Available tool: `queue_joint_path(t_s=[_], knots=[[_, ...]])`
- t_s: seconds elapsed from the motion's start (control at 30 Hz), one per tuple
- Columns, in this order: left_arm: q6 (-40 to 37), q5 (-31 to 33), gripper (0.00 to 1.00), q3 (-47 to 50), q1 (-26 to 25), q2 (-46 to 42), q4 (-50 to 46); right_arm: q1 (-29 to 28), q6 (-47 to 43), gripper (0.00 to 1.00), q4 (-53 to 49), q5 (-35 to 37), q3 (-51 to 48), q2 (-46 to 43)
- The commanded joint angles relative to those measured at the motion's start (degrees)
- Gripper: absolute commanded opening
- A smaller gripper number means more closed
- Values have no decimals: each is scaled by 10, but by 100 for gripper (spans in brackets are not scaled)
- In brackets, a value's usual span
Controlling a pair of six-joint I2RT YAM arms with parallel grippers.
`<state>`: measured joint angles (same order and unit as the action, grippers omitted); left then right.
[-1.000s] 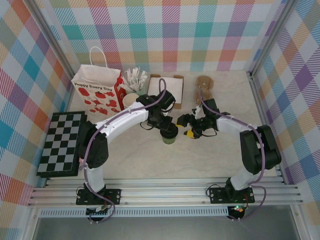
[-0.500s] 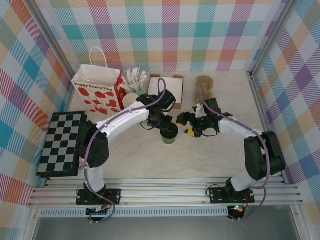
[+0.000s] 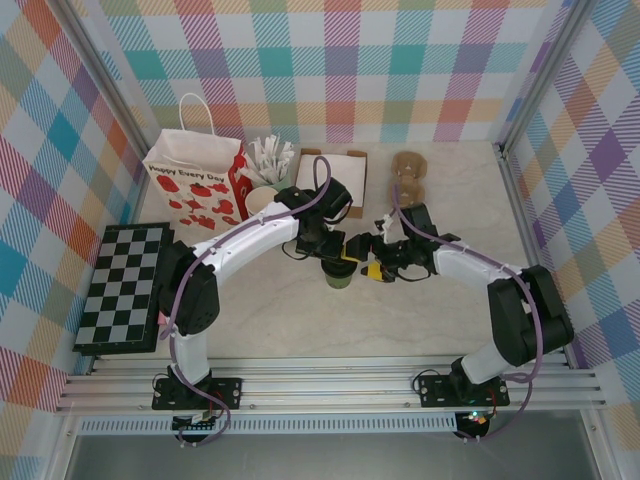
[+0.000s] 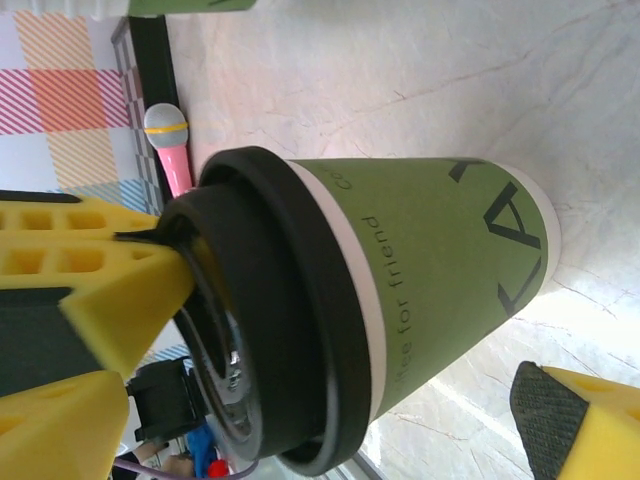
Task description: Pack the takeout coffee
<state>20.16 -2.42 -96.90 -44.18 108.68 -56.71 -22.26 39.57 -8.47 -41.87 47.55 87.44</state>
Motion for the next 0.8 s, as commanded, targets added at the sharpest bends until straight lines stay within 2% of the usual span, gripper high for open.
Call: queue_joint_path(t_s=[0.0, 0.13, 0.23, 0.53, 0.63, 0.77], knots=[[9, -19, 2, 0, -9, 8, -13, -7, -13, 99, 8, -8, -1, 15], [11, -24, 3, 2, -9, -2, -3, -11, -10, 97, 8, 13, -11, 17], [15, -23, 17, 10, -10, -17, 18, -13, -13, 96, 5, 21, -15, 18], [23, -21, 21, 27, -7, -52, 44, -17, -25, 95, -30, 41, -3, 17], [25, -20, 30, 30, -7, -68, 46, -17, -26, 95, -37, 48, -2, 12], [24, -22, 33, 35, -3, -79, 46, -17, -22, 95, -39, 52, -2, 11]])
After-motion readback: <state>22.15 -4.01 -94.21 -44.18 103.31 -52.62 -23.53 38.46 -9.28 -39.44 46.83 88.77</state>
